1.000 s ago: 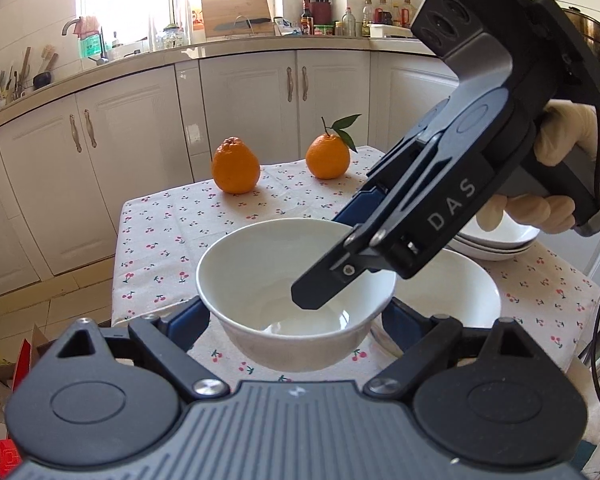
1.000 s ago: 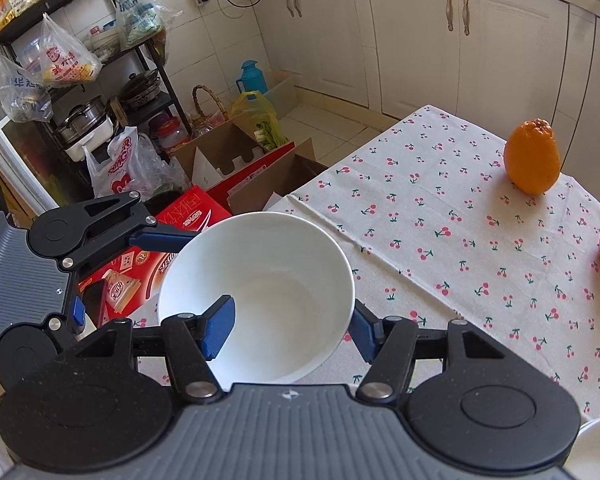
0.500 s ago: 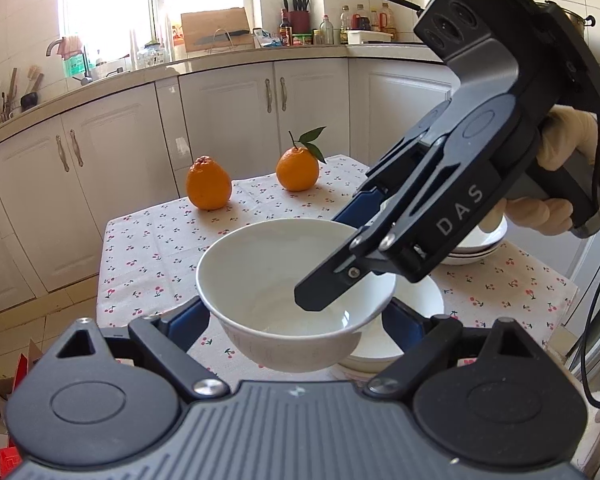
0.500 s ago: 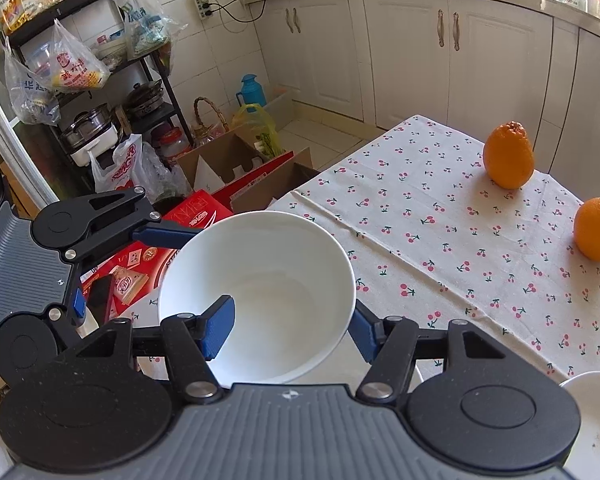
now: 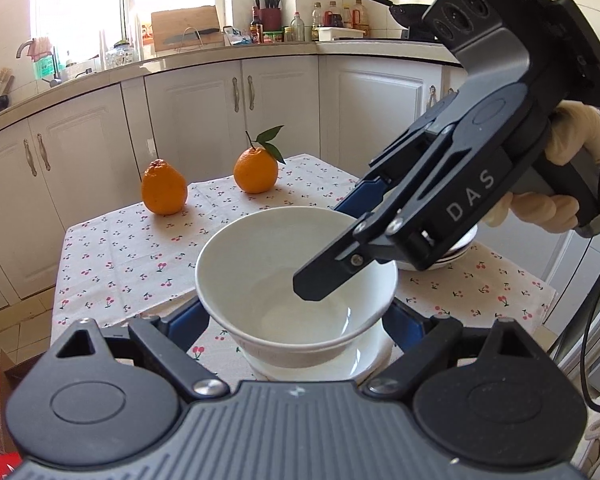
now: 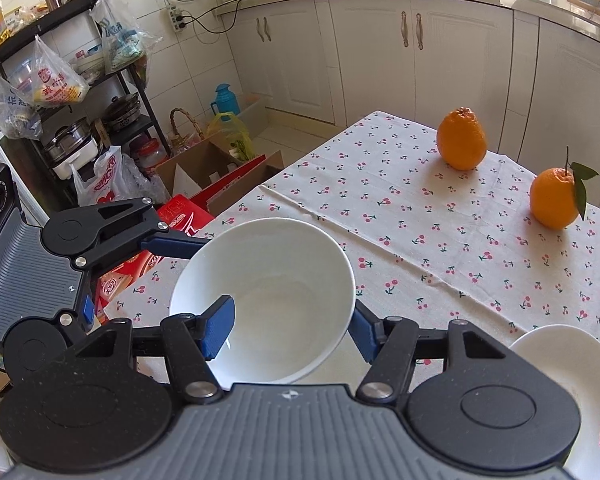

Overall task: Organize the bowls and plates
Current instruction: 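Carry the white bowl with both grippers and lower it onto the other bowls, then open both grippers and withdraw them from the bowl stack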

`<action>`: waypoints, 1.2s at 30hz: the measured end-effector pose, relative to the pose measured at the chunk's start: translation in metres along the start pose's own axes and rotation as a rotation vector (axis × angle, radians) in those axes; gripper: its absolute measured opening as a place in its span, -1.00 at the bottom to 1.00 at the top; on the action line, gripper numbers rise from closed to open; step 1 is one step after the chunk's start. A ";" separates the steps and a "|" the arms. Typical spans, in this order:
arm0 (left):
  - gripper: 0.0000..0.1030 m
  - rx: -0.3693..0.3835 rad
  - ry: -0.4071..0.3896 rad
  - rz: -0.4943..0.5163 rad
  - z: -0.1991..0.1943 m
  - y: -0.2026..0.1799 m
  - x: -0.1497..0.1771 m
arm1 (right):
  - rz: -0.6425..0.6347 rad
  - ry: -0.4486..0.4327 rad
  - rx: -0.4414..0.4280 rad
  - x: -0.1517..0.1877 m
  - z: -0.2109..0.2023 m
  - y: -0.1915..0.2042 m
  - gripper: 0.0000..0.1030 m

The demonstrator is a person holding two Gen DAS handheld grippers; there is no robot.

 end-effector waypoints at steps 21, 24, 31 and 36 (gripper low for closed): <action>0.79 0.044 0.073 -0.030 0.018 -0.004 0.006 | 0.039 0.038 0.002 0.014 0.012 -0.011 0.31; 0.79 0.047 0.079 -0.035 0.019 -0.004 0.006 | 0.043 0.041 0.004 0.015 0.014 -0.013 0.31; 0.79 0.048 0.089 -0.035 0.022 -0.003 0.008 | 0.042 0.046 0.005 0.016 0.018 -0.015 0.31; 0.79 0.050 0.091 -0.038 0.023 -0.003 0.007 | 0.043 0.044 0.002 0.017 0.020 -0.016 0.32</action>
Point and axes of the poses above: each gripper's, at about its wrist camera, not at the fingertips, and z roughly the way its jaws point, y to its left, x to its underside, the point moved 1 cm from there along z, roughly the way its jaws point, and after that the axes turned 7 degrees about -x, right-handed, at the moved point
